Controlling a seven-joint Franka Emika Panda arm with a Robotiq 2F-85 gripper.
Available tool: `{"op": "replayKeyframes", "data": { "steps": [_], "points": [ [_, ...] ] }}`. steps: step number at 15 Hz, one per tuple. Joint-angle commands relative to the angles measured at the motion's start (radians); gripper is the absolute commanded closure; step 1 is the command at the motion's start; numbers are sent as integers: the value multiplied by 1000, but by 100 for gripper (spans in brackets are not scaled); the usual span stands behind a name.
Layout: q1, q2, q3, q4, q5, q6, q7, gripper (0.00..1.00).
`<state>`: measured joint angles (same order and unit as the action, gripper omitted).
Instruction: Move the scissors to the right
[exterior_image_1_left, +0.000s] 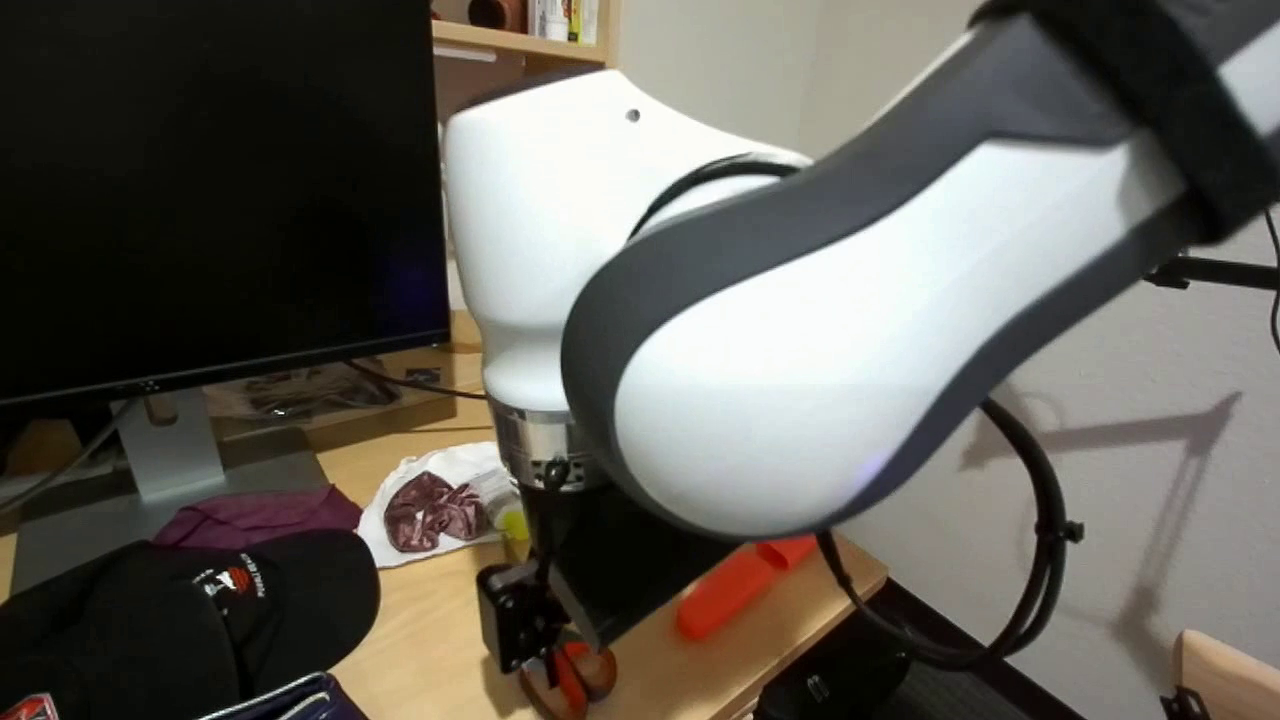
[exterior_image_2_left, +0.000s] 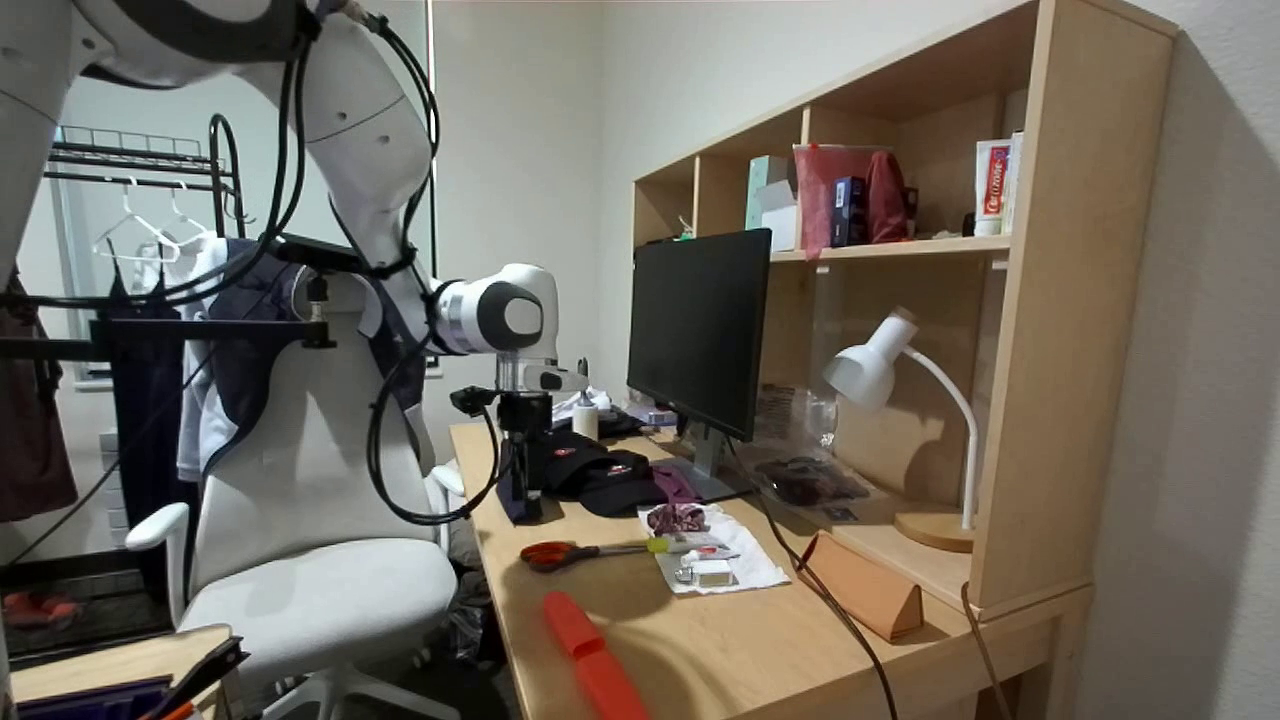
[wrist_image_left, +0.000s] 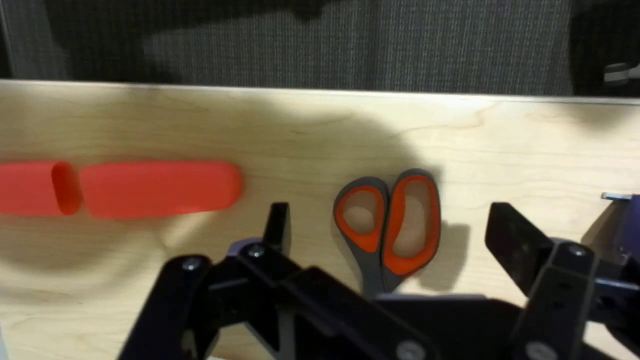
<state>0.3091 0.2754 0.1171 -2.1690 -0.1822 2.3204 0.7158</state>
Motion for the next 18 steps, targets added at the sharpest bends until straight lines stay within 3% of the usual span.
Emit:
{"op": "replayKeyframes", "data": {
  "steps": [1, 10, 11, 12, 17, 18],
  "points": [
    [-1, 18, 0, -48, 7, 166, 11, 0],
    [-11, 31, -11, -139, 94, 353, -25, 0],
    [-12, 38, -10, -136, 104, 363, -33, 25],
    [-12, 43, -9, -132, 110, 364, -39, 26],
    [-5, 47, -20, -117, 102, 336, -36, 61],
    [-5, 48, -22, -115, 100, 329, -35, 49]
  ]
}}
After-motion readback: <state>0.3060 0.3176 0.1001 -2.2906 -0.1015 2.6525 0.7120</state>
